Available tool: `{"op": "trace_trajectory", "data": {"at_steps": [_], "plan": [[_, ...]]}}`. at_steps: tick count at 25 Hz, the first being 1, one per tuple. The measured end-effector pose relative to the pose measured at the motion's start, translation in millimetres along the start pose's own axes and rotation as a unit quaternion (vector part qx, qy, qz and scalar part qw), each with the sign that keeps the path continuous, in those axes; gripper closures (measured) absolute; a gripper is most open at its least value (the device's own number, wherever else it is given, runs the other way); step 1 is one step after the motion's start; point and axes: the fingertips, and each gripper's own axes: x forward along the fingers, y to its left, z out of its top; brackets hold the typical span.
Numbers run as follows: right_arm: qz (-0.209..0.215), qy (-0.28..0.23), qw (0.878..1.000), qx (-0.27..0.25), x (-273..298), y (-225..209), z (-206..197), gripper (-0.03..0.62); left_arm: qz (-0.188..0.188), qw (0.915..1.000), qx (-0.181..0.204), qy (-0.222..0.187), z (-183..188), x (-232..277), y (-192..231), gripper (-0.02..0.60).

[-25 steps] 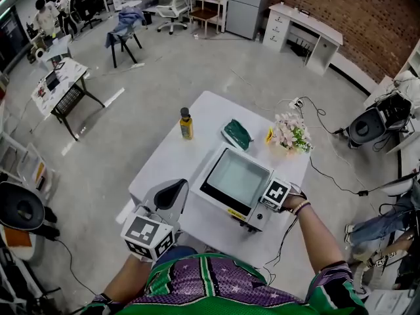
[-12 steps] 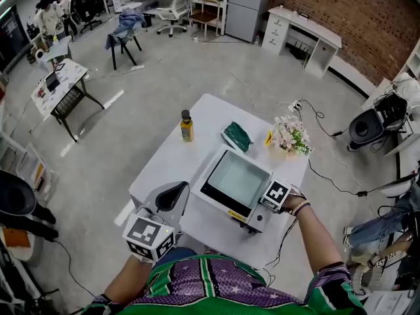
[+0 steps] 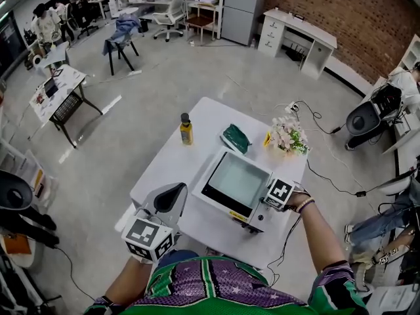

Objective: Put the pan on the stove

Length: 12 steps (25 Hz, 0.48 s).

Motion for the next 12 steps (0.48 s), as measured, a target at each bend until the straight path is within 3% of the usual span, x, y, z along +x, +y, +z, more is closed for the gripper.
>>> {"op": "trace_trajectory", "data": {"at_steps": [5, 12], "plan": [[-0.020, -0.016, 1.000, 0.013, -15, -1, 1, 0.410, -0.015, 0.9999, -0.002, -0.005, 2, -2, 0, 0.563], [-0.075, -0.055, 0.993, 0.078, -46, -2, 1, 0.410, -0.043, 0.9991, -0.002, -0.007, 11, -10, 12, 0.563]]}}
